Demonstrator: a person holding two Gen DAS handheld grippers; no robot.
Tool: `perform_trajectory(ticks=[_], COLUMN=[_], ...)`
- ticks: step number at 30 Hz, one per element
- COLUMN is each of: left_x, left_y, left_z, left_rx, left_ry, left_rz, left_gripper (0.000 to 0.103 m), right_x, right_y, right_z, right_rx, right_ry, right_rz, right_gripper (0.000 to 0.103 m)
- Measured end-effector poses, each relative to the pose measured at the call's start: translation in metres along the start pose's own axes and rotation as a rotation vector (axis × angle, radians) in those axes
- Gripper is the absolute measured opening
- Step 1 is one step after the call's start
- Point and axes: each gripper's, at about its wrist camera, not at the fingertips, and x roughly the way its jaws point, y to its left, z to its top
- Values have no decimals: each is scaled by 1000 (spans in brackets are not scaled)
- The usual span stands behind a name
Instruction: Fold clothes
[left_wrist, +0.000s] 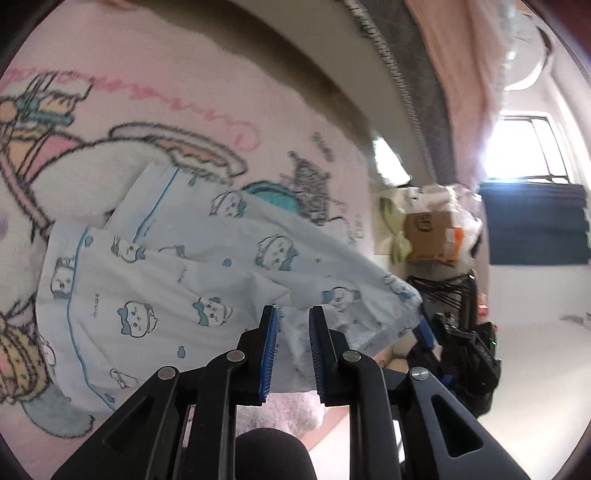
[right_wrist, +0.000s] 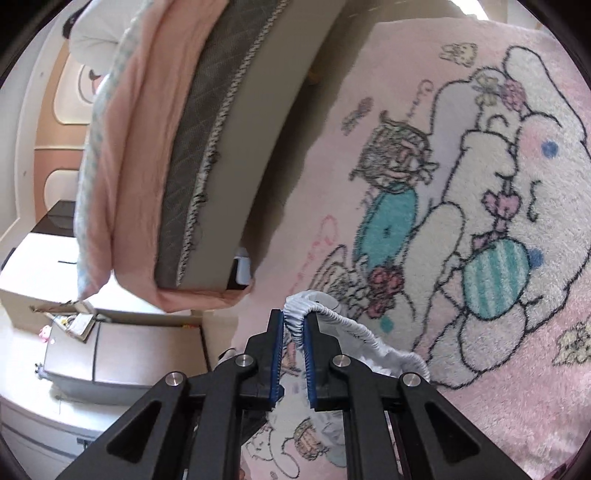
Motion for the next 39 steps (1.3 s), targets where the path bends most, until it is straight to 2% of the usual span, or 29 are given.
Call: perform_trajectory(ticks=[3, 4, 5, 6, 7, 11, 13, 17, 20, 21, 22, 23, 24, 25, 26, 28, 33, 36, 39], left_x=[-4, -3, -1, 1, 5, 19, 27, 47, 58, 60, 62, 64, 66, 67, 67, 69, 62, 51, 35], left_y=[-14, -19, -25, -29, -32, -21, -11, 11, 15, 15, 16, 18, 21, 26, 32, 41, 51, 49, 44], left_z=[1, -1, -4, -6, -10, -19, -21, -25, -29, -30, -31, -32, -33, -34, -36, -39, -48, -50, -51], left_rx=[52, 76, 100, 122, 135, 88, 28, -145, -162, -153, -148, -154, -164, -185, -206, -233, -267, -245, -226], left_ry=[-5, 0, 5, 11, 21, 56, 73, 133, 135, 131, 129, 134, 135, 127, 118, 107, 72, 38, -7], left_rz=[-15, -12, -9, -8, -12, -20, -37, -189, -213, -201, -186, -166, -147, -132, -118, -113, -164, -179, -203], left_gripper=[19, 31, 44, 82, 103, 103, 103, 103, 103, 96, 78, 67, 51, 38, 32, 27, 17, 8, 7], right_x=[-1, -1, 0, 1, 1, 3, 4, 8, 11, 12, 12, 12, 13, 13, 13, 14, 16, 14, 10], right_y=[14, 18, 21, 24, 27, 35, 36, 36, 36, 36, 37, 37, 37, 38, 38, 38, 35, 33, 32], right_z=[-5, -7, -8, -9, -11, -15, -16, -20, -22, -22, -23, -23, -24, -24, -25, -26, -29, -29, -28], right_rx=[-26, -38, -46, -51, -56, -72, -73, -74, -69, -69, -69, -70, -71, -71, -72, -74, -70, -69, -65], right_ry=[17, 36, 47, 52, 57, 72, 74, 88, 99, 101, 102, 103, 105, 106, 107, 112, 121, 120, 112], right_rz=[24, 33, 39, 42, 46, 57, 56, 59, 62, 64, 66, 68, 70, 73, 75, 75, 60, 46, 35], right_gripper=[9, 9, 9, 9, 9, 9, 9, 9, 9, 9, 9, 9, 9, 9, 9, 9, 9, 9, 9])
